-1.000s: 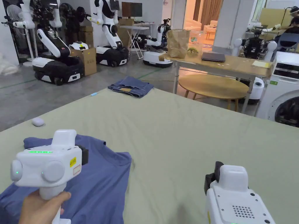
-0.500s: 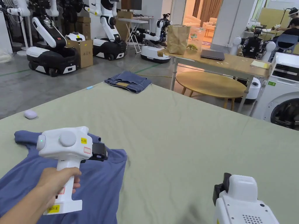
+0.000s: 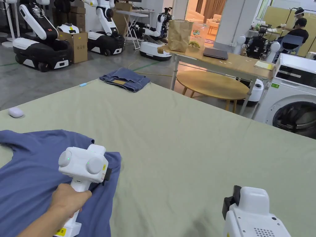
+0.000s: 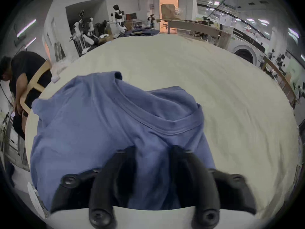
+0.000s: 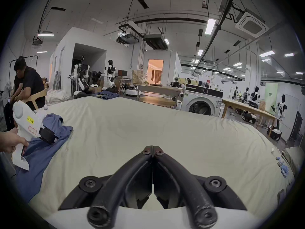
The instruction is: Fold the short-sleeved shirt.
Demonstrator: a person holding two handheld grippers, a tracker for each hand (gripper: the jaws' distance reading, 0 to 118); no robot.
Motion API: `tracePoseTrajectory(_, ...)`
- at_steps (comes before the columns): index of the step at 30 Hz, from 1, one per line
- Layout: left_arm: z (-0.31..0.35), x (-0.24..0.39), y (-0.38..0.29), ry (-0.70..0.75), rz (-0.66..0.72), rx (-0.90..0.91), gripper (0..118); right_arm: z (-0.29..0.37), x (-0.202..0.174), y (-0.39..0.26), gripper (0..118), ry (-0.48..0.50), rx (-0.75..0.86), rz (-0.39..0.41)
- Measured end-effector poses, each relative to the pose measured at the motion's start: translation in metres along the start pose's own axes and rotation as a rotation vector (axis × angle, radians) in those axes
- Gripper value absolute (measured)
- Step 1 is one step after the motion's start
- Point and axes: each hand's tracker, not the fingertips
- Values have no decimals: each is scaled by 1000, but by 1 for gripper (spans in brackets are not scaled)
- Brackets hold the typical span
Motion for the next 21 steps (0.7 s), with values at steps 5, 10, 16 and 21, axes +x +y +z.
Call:
tracePoseTrajectory(5, 7, -15, -2, -40, 39, 7, 0, 3, 6, 0, 0, 2, 6, -2)
tracePoseTrajectory(10, 45, -27, 1, -114, 109, 148, 0, 9, 16, 4, 0, -9, 24, -6)
tracePoseTrajectory(16, 109, -28, 18, -188, 153, 293, 0, 13, 38, 6, 0, -37, 42, -33)
tracePoseTrajectory(21, 163, -20, 45, -263, 180, 402, 0, 22, 58, 9, 0, -71, 55, -59)
